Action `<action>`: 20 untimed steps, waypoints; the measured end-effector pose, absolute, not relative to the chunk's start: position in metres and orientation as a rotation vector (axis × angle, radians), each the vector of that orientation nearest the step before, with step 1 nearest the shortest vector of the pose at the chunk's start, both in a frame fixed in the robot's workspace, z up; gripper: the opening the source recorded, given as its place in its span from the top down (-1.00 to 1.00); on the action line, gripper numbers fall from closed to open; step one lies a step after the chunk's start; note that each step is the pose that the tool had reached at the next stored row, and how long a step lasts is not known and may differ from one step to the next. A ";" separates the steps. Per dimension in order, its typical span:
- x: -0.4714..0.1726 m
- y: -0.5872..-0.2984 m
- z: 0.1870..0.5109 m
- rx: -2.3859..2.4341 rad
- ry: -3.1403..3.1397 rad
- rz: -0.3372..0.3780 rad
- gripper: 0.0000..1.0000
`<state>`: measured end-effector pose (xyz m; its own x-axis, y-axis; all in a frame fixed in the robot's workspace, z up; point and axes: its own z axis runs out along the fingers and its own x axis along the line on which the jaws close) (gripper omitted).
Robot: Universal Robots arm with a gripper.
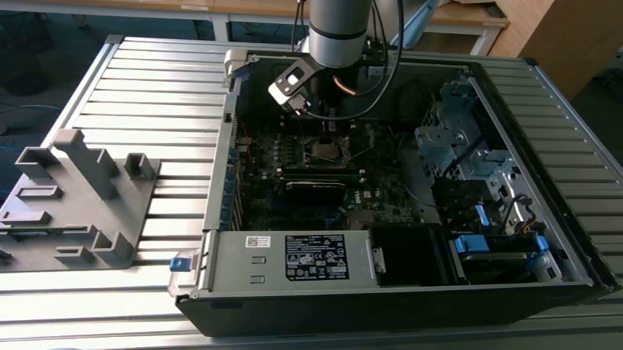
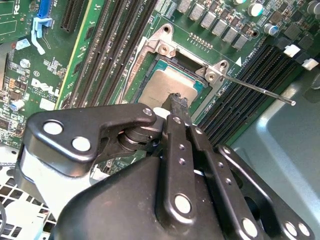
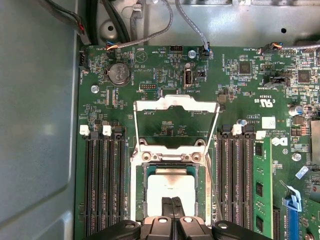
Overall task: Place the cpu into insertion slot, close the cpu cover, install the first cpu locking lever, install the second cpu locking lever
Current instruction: 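Place the cpu into insertion slot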
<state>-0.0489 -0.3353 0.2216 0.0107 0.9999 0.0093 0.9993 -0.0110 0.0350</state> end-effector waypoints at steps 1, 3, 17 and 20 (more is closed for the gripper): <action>-0.049 -0.335 0.222 2.222 2.198 0.044 0.79; -0.048 -0.335 0.222 2.222 2.198 0.044 0.79; -0.044 -0.335 0.221 2.223 2.199 0.044 0.79; -0.044 -0.335 0.221 2.223 2.198 0.043 0.79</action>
<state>-0.0439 -0.3353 0.2208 0.0109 0.9999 0.0093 0.9995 -0.0112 0.0302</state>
